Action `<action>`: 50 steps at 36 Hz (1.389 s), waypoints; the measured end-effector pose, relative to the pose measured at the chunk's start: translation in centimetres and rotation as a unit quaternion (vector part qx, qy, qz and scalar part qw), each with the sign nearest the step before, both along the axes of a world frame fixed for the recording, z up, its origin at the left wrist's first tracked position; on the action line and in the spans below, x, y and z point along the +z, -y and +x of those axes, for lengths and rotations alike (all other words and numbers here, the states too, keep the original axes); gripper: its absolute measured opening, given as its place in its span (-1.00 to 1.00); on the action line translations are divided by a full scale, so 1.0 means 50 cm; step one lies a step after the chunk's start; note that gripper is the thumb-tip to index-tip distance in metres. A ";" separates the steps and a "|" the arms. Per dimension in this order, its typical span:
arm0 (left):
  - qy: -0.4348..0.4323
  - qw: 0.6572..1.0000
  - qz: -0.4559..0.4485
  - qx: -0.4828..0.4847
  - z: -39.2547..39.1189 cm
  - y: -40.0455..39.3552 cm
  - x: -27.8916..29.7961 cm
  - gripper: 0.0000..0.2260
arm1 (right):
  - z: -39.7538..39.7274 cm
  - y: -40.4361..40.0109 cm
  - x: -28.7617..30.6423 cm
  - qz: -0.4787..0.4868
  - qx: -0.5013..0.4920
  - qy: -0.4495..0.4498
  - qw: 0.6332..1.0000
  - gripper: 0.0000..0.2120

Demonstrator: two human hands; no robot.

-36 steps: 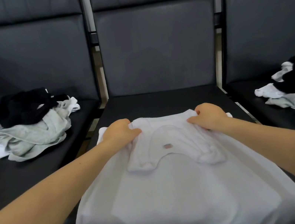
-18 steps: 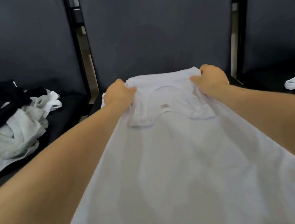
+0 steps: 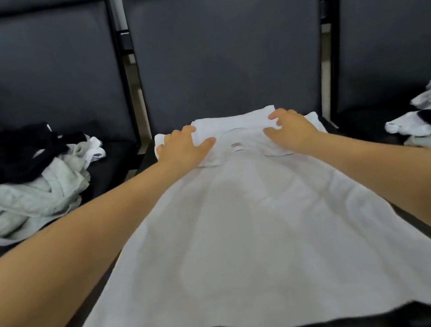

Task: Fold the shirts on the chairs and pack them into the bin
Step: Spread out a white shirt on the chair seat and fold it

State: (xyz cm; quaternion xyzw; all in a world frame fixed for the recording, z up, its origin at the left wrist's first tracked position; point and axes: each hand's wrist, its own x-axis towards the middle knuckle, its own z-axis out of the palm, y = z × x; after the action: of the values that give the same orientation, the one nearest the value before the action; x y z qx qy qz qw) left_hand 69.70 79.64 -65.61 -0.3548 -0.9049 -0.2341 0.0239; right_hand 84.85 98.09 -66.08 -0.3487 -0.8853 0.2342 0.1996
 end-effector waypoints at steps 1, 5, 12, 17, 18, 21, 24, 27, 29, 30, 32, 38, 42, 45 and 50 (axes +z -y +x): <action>0.010 1.000 0.016 -0.022 0.027 0.018 0.009 -0.47 | 0.015 0.021 0.007 -0.006 0.013 -0.014 1.000 -0.58; 0.027 0.991 0.055 -0.120 0.135 0.102 0.029 -0.62 | 0.087 0.117 0.022 -0.006 0.083 -0.028 0.996 -0.70; -0.009 0.959 -0.026 -0.283 0.287 0.246 0.025 -0.88 | 0.224 0.263 0.024 0.033 0.221 0.047 0.973 -0.85; 0.020 0.937 -0.111 -0.331 0.342 0.306 0.021 -0.81 | 0.302 0.327 0.031 0.051 0.297 0.115 0.947 -0.84; 0.011 0.930 -0.136 -0.341 0.349 0.312 0.018 -0.75 | 0.314 0.337 0.031 0.050 0.315 0.127 0.939 -0.83; -0.056 0.908 -0.200 -0.365 0.353 0.330 0.002 -0.58 | 0.334 0.356 0.032 0.058 0.364 0.192 0.910 -0.75; -0.068 0.907 -0.168 -0.379 0.342 0.341 -0.014 -0.67 | 0.338 0.358 0.031 0.082 0.374 0.216 0.898 -0.68; -0.036 0.924 -0.117 -0.363 0.328 0.334 -0.017 -0.86 | 0.338 0.354 0.025 0.101 0.369 0.192 0.904 -0.80; 0.014 0.939 -0.094 -0.330 0.322 0.326 -0.015 -0.89 | 0.334 0.349 0.022 0.097 0.354 0.180 0.913 -0.87; 0.047 0.946 -0.076 -0.310 0.319 0.322 -0.013 -0.90 | 0.330 0.347 0.023 0.083 0.341 0.177 0.919 -0.90; 0.102 0.955 -0.044 -0.274 0.311 0.314 -0.012 -0.89 | 0.321 0.345 0.025 0.039 0.314 0.171 0.933 -0.93; 0.156 0.963 -0.016 -0.220 0.295 0.289 -0.023 -0.85 | 0.299 0.326 0.014 -0.053 0.286 0.168 0.942 -0.82; 0.132 0.967 -0.023 -0.216 0.289 0.281 -0.037 -0.85 | 0.294 0.327 0.003 -0.061 0.303 0.134 0.941 -0.79; 0.089 0.969 -0.022 -0.228 0.283 0.280 -0.043 -0.85 | 0.294 0.330 0.001 -0.019 0.323 0.158 0.933 -0.79; 0.018 0.959 -0.079 -0.272 0.273 0.279 -0.044 -0.82 | 0.288 0.328 -0.001 0.050 0.330 0.156 0.930 -0.87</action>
State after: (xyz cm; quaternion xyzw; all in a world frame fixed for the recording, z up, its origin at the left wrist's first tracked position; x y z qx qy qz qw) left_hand 83.36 65.68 -67.80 -0.5835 -0.7904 -0.1659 -0.0854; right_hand 99.25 81.70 -66.12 -0.0584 -0.9810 0.1846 -0.0122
